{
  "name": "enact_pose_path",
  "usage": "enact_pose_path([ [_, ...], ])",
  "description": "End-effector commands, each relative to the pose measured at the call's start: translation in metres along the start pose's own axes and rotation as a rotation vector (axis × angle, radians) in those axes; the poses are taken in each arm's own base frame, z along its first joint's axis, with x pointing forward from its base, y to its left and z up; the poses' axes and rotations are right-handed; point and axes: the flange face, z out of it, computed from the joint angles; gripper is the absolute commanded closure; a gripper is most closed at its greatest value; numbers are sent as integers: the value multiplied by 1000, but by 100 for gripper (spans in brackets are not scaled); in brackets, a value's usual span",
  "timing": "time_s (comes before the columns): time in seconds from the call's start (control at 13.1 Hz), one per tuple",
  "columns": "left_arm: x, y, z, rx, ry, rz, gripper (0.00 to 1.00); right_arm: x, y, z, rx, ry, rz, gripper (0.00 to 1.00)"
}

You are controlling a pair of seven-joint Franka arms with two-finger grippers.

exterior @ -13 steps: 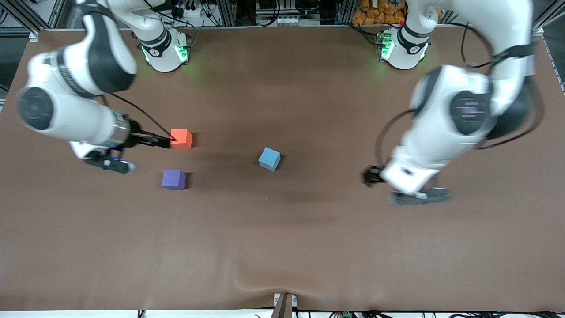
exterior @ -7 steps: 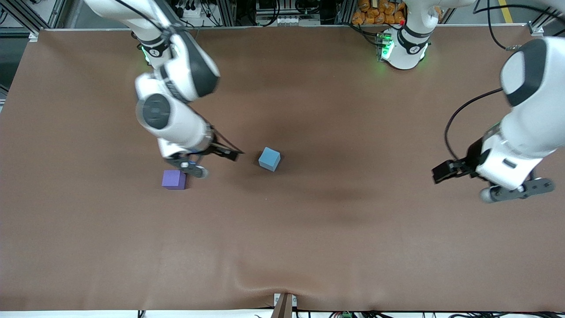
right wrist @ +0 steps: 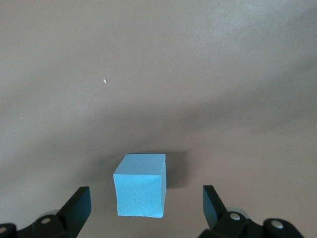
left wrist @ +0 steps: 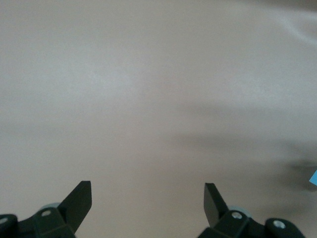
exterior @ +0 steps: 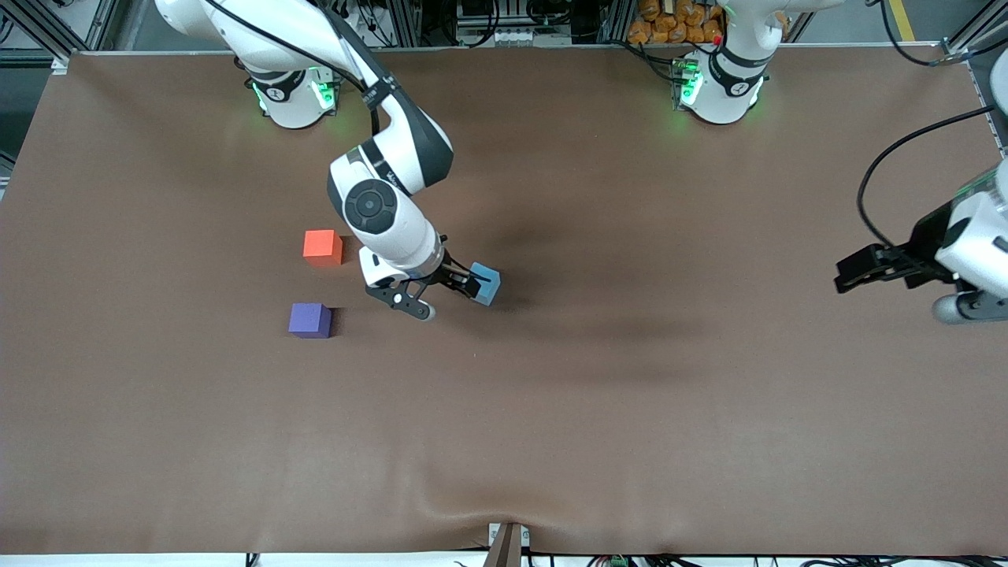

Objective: Place blue block between orange and purple blocks
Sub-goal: 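Grasp the blue block with the right gripper while the left gripper releases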

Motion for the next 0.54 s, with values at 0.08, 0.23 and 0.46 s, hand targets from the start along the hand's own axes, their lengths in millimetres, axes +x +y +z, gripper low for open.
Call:
enact_pose_path([
  [0.08, -17, -12, -13, 12, -18, 1, 0, -11, -17, 15, -1, 0, -12, 0],
  [0.23, -20, -23, -14, 14, -24, -16, 0, -24, -26, 38, 7, 11, -16, 0],
  [0.46, -23, -37, -17, 6, -24, -35, 0, -32, -26, 58, -28, 16, -32, 0],
])
